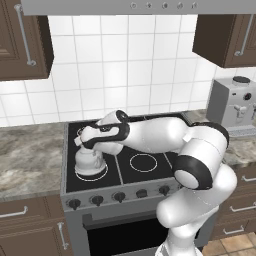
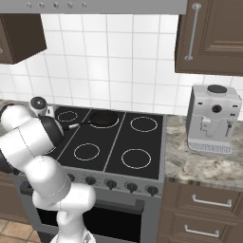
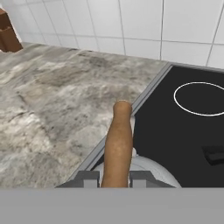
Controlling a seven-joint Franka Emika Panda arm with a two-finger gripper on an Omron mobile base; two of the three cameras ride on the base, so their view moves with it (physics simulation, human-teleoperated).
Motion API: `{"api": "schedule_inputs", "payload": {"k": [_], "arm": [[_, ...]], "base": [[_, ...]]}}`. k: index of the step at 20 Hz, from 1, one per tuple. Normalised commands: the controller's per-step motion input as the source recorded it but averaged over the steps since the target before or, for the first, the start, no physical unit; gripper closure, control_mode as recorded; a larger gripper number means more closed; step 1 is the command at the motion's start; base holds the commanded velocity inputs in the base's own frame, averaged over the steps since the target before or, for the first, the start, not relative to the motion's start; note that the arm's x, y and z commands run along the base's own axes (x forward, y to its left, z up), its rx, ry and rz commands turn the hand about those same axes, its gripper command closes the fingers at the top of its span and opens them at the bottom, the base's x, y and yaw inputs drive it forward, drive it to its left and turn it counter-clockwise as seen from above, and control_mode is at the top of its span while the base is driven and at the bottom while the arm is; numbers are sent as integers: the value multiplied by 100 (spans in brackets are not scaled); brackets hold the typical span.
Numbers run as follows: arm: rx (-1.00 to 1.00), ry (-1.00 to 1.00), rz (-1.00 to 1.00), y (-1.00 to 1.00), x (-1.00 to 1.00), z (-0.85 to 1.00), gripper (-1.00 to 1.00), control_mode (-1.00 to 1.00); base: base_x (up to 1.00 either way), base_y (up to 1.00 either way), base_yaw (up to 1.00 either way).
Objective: Pick the kettle from the counter and place it on a stove burner. Then turn the burner on.
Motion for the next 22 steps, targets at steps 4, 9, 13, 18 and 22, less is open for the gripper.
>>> {"api": "schedule_inputs", "payload": {"k": [4,9,13,18,22], "arm": [[0,0,0,0,0,0,100,-100],[0,0,0,0,0,0,100,-100],[0,0,0,0,0,0,100,-100],[0,0,0,0,0,-2,100,-100],[0,0,0,0,0,0,-100,-100]], "base": [[0,0,0],[0,0,0],[0,0,0],[0,0,0],[0,0,0]]}}
